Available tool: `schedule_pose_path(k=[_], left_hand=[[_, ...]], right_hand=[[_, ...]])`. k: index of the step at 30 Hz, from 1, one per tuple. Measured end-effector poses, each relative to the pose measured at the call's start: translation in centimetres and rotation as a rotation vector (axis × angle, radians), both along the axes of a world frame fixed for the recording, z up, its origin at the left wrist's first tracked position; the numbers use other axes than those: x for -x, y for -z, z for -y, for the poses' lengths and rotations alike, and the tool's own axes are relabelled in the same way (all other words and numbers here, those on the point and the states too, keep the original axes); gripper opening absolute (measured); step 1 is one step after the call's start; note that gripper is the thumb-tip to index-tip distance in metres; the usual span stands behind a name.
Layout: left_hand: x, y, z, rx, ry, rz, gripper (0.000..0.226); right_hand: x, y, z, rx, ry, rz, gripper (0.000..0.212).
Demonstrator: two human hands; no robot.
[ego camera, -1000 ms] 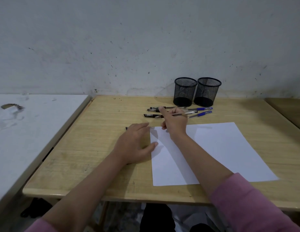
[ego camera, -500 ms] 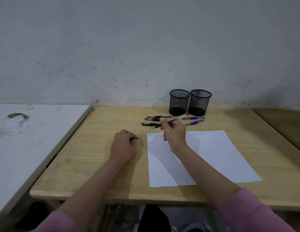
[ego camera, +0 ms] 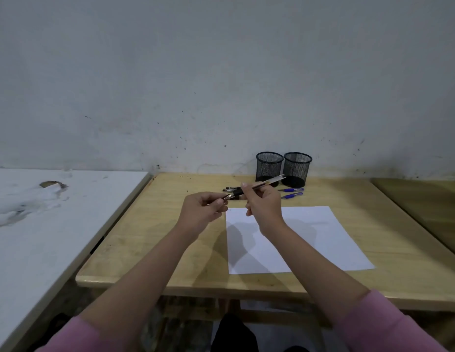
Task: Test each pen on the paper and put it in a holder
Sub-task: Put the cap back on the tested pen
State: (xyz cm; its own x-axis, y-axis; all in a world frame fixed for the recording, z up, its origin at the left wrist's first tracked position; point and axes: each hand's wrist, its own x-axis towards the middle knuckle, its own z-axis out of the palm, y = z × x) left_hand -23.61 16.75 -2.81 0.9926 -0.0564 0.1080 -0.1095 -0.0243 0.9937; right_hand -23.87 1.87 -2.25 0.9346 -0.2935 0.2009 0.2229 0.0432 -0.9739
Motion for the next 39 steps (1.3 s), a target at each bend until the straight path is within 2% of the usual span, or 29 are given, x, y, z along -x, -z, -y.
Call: schedule_pose_path(k=[5, 8, 17, 23, 26, 29, 32, 34, 36, 39], left_hand=[[1.1, -1.6, 0.3, 0.046, 0.037, 0.011, 0.013], [1.7, -2.5, 0.9, 0.006, 0.057, 0.034, 0.015], [3.9, -4.3, 1.5, -0.072, 0.092, 0.073, 0.013], [4.9, -4.3, 2.5, -0.067, 0.092, 0.095, 0.014], [4.6, -4.6, 3.2, -0.084, 0.078, 0.130, 0.015], [3.6, -4.6, 3.8, -0.160, -0.012, 0.163, 0.013], [2.7, -4.6, 3.9, -0.286, -0.064, 0.206, 0.012], [2.2, -4.8, 3.9, -0.331, -0.058, 0.228, 0.012], [1.8, -5.2, 4.0, -0.341, -0.036, 0.241, 0.014], [0.7, -5.8, 4.5, -0.329, 0.017, 0.267, 0.018]], right_hand=[[1.2, -1.4, 0.5, 0.022, 0.001, 0.034, 0.016], [2.0, -1.8, 0.6, 0.022, -0.029, 0.061, 0.017], [4.4, -1.9, 2.3, -0.002, -0.244, 0.099, 0.015], [5.7, -1.8, 2.7, -0.067, -0.241, 0.094, 0.013], [5.4, -2.4, 2.6, -0.061, -0.172, -0.011, 0.021], [4.8, -2.7, 2.7, 0.147, -0.027, -0.095, 0.039], [4.2, -2.6, 3.7, 0.433, 0.142, 0.123, 0.028], [3.8, -3.1, 4.7, 0.642, 0.134, 0.269, 0.016], [3.2, -3.4, 5.5, 0.825, 0.073, 0.304, 0.024], [2.2, -3.8, 6.3, 0.893, 0.028, 0.327, 0.025]])
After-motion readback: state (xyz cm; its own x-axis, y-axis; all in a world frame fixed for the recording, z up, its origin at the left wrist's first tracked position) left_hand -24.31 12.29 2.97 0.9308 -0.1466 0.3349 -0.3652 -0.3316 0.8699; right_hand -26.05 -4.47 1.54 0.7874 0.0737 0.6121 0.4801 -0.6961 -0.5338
